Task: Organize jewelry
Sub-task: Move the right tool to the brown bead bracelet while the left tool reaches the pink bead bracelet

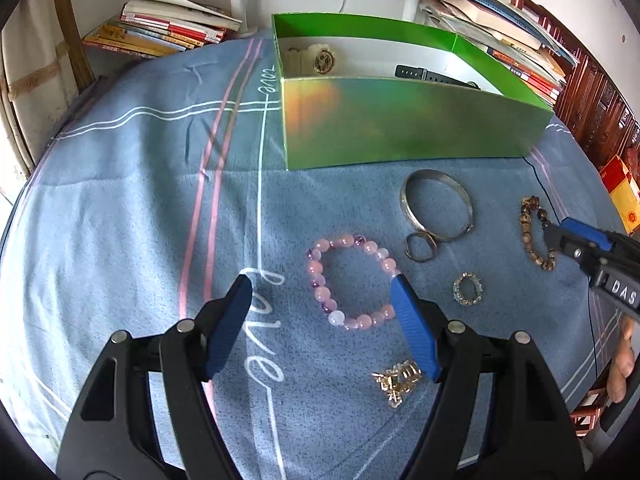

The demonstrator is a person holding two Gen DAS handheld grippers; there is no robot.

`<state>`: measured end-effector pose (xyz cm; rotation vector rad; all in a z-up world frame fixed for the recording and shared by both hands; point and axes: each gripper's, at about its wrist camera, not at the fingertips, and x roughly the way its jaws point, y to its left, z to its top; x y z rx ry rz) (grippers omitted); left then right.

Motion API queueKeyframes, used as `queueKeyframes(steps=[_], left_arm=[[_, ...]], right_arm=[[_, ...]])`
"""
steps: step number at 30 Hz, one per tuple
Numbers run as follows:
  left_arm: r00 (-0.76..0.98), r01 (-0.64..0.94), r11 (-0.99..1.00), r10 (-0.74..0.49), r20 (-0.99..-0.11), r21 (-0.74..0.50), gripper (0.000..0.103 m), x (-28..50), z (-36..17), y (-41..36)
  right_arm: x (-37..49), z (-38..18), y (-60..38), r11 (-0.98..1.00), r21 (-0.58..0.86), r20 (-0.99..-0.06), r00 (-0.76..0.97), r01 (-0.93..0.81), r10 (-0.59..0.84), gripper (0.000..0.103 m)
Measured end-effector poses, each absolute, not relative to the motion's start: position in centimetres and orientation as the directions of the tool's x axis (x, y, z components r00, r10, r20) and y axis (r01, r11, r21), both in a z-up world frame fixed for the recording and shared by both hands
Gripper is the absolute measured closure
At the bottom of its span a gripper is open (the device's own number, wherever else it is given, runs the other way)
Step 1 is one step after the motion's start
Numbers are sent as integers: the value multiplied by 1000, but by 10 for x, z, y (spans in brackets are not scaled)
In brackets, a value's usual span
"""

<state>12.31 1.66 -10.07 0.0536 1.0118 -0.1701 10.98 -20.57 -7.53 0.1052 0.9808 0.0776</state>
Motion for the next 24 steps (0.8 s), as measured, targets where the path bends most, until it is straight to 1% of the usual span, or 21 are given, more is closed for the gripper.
queueKeyframes(steps=[1, 2, 3, 5, 6, 8, 14, 17, 22, 24], left_arm=[[518, 162, 986, -116, -848, -36, 32, 123, -102, 16], [518, 159, 987, -116, -847, -38, 35, 124, -102, 17], [518, 152, 987, -118, -847, -44, 41, 124, -103, 17], [519, 134, 990, -113, -847, -50, 50, 124, -104, 17], [527, 120, 992, -103, -844, -46, 60, 124, -103, 17], [533, 102, 994, -92, -841, -44, 67, 122, -103, 16], [555, 85, 996, -57, -830, -12, 65, 116, -105, 9], [577, 78, 997, -38, -816, 9, 65, 112, -107, 5], [591, 90, 996, -52, -805, 2, 64, 110, -108, 4], [591, 96, 995, -58, -805, -1, 60, 110, -108, 4]], right_arm=[[110, -76, -208, 993, 121, -826, 554, -5, 104, 60], [111, -77, -211, 993, 119, -829, 551, 10, 94, 60], [112, -79, -213, 993, 114, -833, 546, 23, 83, 60], [113, -82, -214, 994, 99, -841, 538, 41, 62, 60], [114, -85, -213, 995, 95, -844, 534, 44, 57, 60], [115, -86, -213, 995, 86, -845, 532, 43, 50, 60], [116, -88, -208, 999, 28, -838, 546, 30, 7, 60], [117, -88, -206, 999, 26, -839, 544, 34, 3, 60], [116, -88, -202, 999, 17, -834, 551, 36, -6, 60], [117, -88, -202, 999, 20, -835, 551, 40, -5, 60]])
